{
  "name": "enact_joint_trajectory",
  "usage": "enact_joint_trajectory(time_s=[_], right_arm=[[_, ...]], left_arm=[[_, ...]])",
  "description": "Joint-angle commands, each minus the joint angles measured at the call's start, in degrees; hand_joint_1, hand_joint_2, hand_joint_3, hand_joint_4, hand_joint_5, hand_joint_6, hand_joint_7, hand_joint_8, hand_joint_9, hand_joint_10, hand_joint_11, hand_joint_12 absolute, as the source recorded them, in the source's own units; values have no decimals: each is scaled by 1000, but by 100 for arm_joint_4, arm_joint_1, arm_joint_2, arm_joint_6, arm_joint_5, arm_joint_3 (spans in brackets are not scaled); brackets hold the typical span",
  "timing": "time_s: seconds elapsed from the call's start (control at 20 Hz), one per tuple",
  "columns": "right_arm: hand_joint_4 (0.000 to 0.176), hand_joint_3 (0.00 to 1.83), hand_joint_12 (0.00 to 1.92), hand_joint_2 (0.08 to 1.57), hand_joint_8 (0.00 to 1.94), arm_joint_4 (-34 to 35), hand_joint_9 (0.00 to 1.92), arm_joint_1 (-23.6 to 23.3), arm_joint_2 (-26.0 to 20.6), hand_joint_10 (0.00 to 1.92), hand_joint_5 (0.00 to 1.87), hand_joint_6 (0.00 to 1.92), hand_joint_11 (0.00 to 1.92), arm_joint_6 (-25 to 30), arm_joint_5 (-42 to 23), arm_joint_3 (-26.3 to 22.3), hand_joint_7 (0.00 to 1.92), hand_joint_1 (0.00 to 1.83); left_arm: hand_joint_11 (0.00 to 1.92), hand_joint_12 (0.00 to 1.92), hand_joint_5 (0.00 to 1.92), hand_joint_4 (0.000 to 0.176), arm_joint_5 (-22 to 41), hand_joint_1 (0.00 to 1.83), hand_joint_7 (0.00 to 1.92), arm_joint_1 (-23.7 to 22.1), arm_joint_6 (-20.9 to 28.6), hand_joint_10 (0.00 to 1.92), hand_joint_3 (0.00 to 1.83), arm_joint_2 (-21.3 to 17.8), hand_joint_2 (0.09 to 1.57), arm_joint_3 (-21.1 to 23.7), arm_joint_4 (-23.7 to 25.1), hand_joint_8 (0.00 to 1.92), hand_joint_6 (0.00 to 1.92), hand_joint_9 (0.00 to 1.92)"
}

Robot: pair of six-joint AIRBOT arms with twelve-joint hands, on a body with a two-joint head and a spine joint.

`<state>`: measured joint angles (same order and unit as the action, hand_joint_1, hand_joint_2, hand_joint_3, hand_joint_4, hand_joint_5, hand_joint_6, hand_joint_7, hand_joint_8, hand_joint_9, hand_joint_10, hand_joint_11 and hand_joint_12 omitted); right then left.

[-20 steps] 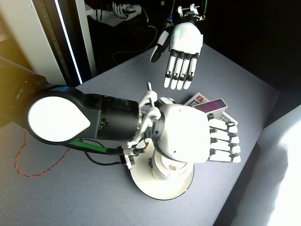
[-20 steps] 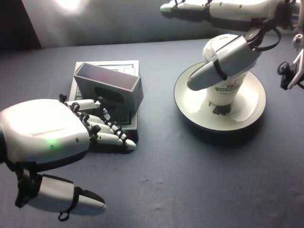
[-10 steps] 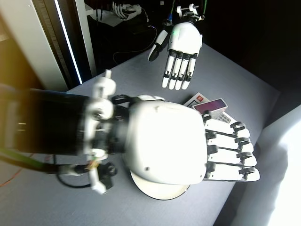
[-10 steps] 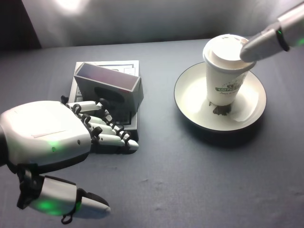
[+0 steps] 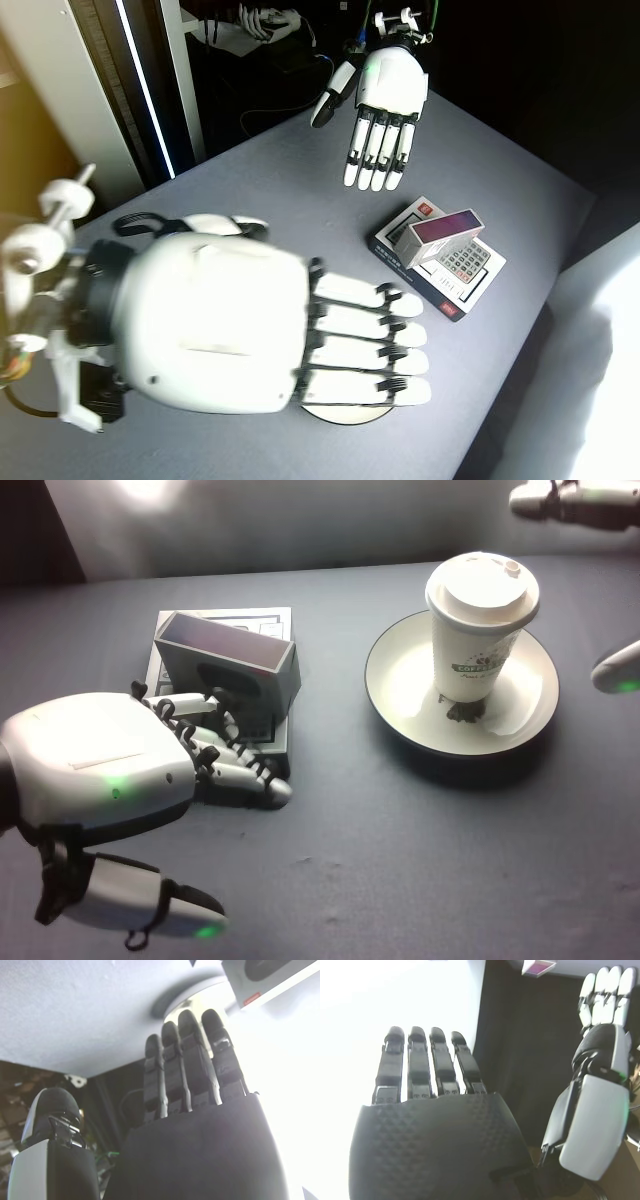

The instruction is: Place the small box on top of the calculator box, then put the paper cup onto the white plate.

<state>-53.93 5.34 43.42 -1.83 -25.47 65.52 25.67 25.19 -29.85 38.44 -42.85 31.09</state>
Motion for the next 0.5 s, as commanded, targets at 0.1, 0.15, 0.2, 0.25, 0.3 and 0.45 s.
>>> enact_joint_trajectory(time_s=[0.1,0.15,0.2,0.25,0.3,0.45], right_arm=[[0,3,1180,1089,75,257,527,-47,-89,149,525,54,0,-7,-440,-12,602,344],[0,0,1683,1171,696,257,274,-50,-88,1231,567,287,0,-8,-422,-15,547,326],[0,0,1873,1252,1520,257,175,-55,-87,1765,359,1070,25,-27,-405,-27,321,238],[0,4,1911,1304,1857,257,245,-55,-87,1890,252,1580,142,-66,-404,-42,283,213],[0,19,1919,1382,1924,257,399,-59,-88,1915,260,1853,382,-112,-404,-55,339,191],[0,17,1921,1495,1941,257,469,-59,-89,1921,468,1920,575,-256,-404,-73,423,193]], left_arm=[[332,1344,844,0,546,473,818,-34,3,710,0,-38,1293,26,-163,482,197,631],[410,1598,704,0,545,337,675,-45,2,1314,6,-35,1383,27,-168,1201,940,567],[456,1798,622,0,545,330,632,-47,0,1667,6,-35,1425,29,-172,1590,1460,568],[541,1896,589,0,545,317,645,-52,-3,1870,7,-35,1459,28,-173,1821,1804,608],[706,1916,652,0,546,344,744,-52,-3,1911,11,-37,1489,27,-177,1901,1898,733],[815,1921,715,0,556,227,844,-60,-5,1921,10,-37,1556,25,-177,1921,1921,815]])
